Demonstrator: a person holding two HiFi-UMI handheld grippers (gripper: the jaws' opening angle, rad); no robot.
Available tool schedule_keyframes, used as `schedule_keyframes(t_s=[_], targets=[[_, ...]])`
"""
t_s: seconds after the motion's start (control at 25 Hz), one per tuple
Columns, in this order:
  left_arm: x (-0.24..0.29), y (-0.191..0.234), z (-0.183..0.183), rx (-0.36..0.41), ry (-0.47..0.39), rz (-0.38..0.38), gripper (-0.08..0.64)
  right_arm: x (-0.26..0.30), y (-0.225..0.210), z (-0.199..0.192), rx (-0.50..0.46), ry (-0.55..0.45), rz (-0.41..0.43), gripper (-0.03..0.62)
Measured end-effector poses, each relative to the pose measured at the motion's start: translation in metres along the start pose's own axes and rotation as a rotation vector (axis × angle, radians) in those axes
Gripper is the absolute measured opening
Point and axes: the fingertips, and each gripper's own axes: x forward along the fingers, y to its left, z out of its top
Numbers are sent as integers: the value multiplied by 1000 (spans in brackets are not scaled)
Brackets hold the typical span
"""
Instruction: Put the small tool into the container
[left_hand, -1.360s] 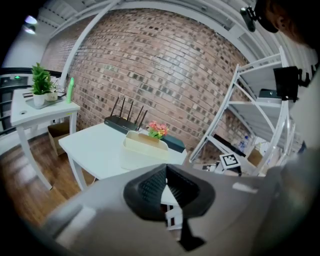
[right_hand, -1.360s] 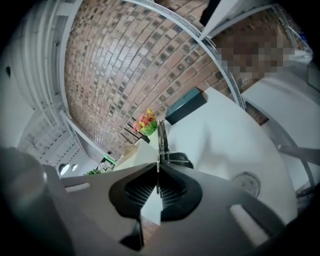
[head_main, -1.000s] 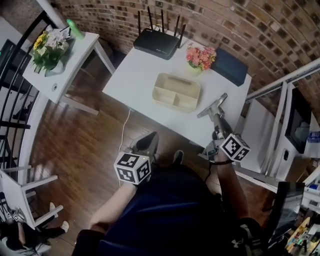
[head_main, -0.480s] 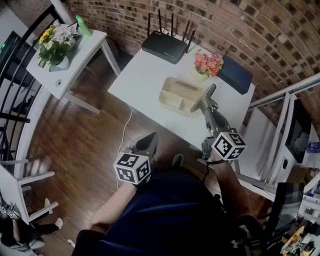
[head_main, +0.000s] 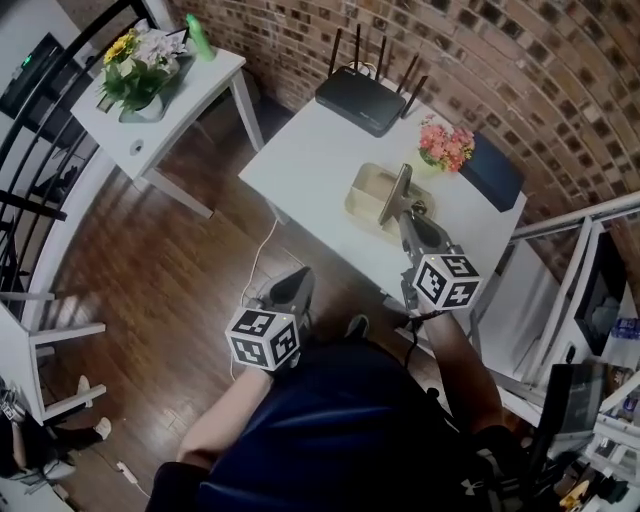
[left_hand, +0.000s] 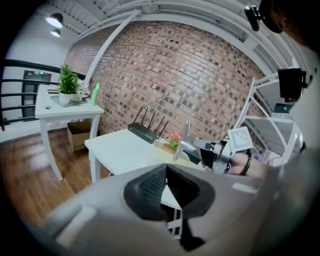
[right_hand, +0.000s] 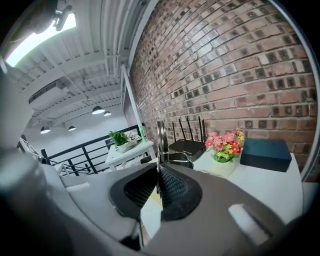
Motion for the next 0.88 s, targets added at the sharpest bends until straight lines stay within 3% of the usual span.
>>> schedule_keyframes(t_s=[0.28,0.56,0.88], targets=[[-14,21,3,-38,-24,35,5,32,11,-24,-111,138,-9,12],[-20,30,2,-55,-32,48,5,63,10,-55,-290,300,-42,12],[-22,31,-1,-61,-23,50,5,75,6,-84,-373,398,-60,12]])
